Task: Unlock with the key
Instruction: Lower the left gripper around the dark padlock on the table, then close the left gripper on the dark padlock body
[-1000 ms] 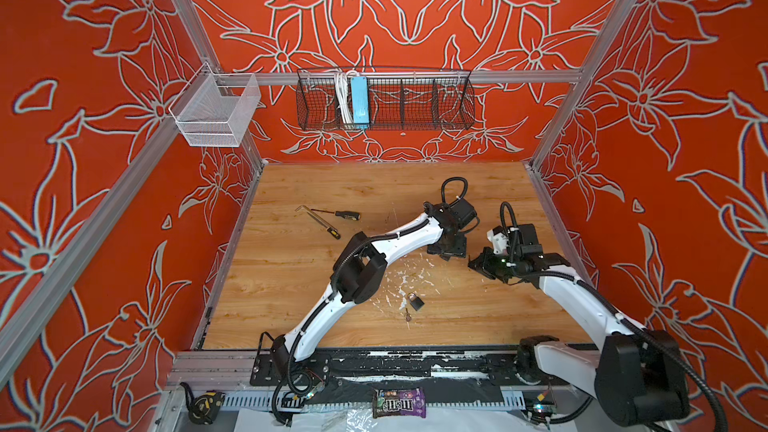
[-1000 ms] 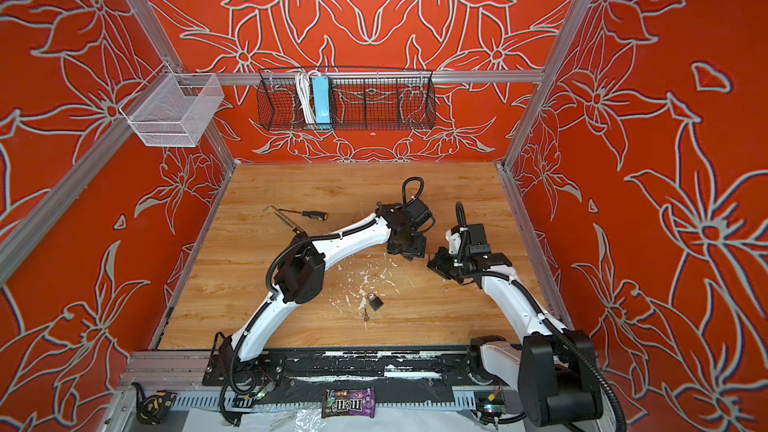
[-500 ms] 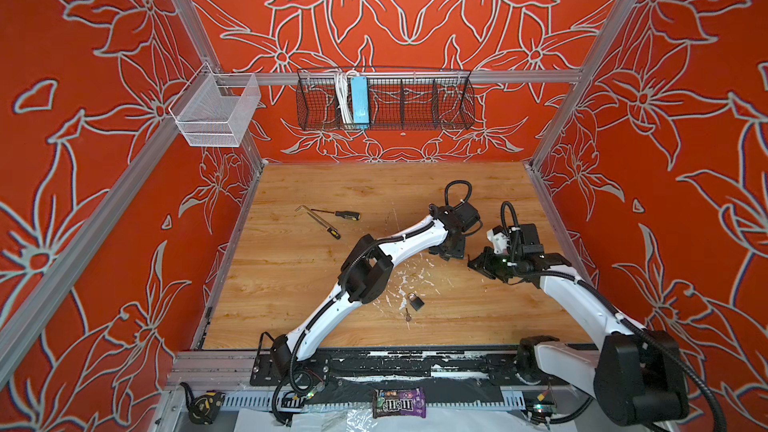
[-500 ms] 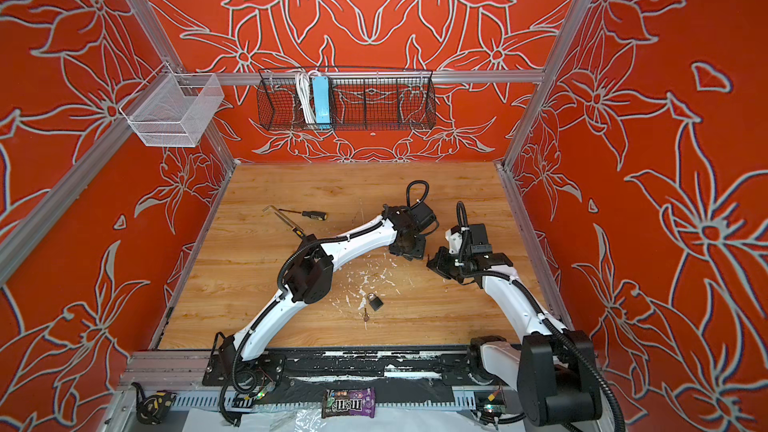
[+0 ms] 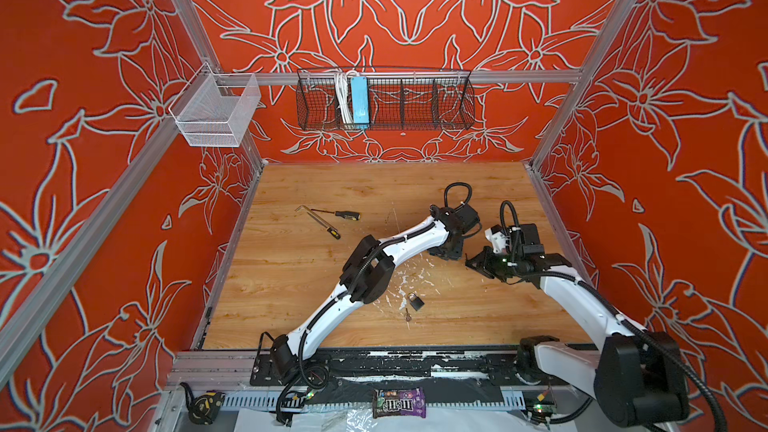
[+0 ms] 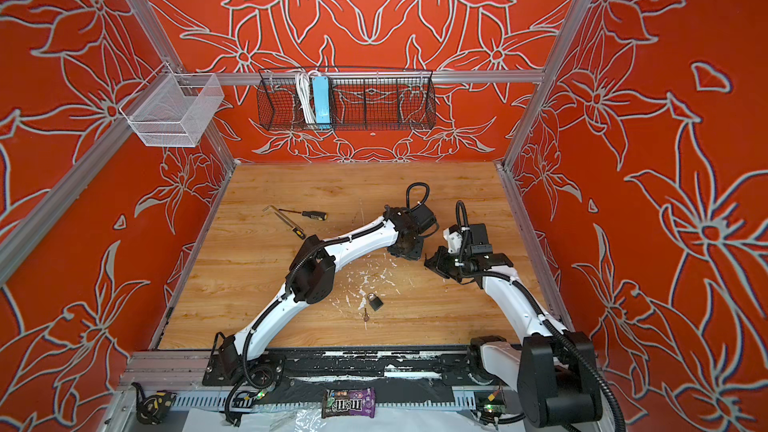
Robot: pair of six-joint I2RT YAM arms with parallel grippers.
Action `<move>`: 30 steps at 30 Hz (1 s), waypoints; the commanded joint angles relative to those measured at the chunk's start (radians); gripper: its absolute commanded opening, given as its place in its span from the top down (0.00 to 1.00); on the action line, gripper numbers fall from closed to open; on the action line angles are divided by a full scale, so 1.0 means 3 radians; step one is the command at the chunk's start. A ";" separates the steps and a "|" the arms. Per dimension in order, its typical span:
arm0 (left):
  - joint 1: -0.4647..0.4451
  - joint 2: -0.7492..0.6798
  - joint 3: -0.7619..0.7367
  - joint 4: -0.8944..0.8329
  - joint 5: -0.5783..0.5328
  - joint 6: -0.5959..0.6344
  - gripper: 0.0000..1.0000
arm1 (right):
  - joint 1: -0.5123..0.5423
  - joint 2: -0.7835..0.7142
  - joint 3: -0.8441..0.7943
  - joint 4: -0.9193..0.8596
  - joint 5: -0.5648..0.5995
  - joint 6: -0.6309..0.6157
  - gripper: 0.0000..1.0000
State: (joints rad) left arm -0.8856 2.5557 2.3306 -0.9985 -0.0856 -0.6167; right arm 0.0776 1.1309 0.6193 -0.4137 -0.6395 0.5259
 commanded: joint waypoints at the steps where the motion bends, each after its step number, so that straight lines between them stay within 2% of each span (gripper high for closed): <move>1: -0.0014 -0.0036 -0.0181 -0.0188 -0.0158 -0.0144 0.59 | -0.0015 0.0009 -0.0060 0.0034 -0.0149 -0.0091 1.00; 7: 0.0083 -0.0259 -0.0619 -0.0131 -0.0057 -0.0381 0.63 | 0.0037 0.0125 -0.0020 0.0039 -0.0251 -0.0150 1.00; 18: 0.0296 -0.1158 -0.2228 0.0480 0.0025 -0.0986 0.66 | 0.0354 0.0253 0.0012 0.0222 -0.0251 -0.0057 1.00; 22: 0.0339 -0.1422 -0.2650 0.0643 0.0058 -0.1166 0.66 | 0.0509 0.0260 -0.0024 0.0315 -0.0199 0.0038 1.00; 24: 0.0344 -0.1513 -0.2747 0.0673 0.0059 -0.1214 0.61 | 0.0601 0.0265 -0.0029 0.0328 -0.0157 0.0067 1.00; 27: 0.0344 -0.1530 -0.2752 0.0721 0.0146 -0.1208 0.49 | 0.0678 0.0272 -0.0058 0.0386 -0.0138 0.0122 1.00; 30: 0.0344 -0.1449 -0.2633 0.0625 0.0161 -0.1202 0.43 | 0.0685 0.0296 -0.0056 0.0410 -0.0133 0.0148 1.00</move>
State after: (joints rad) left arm -0.7807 2.0865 1.5337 -0.7765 -0.0582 -0.9504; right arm 0.2768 1.2072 0.6167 -0.3153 -0.6960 0.5488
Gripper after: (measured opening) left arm 0.554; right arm 0.047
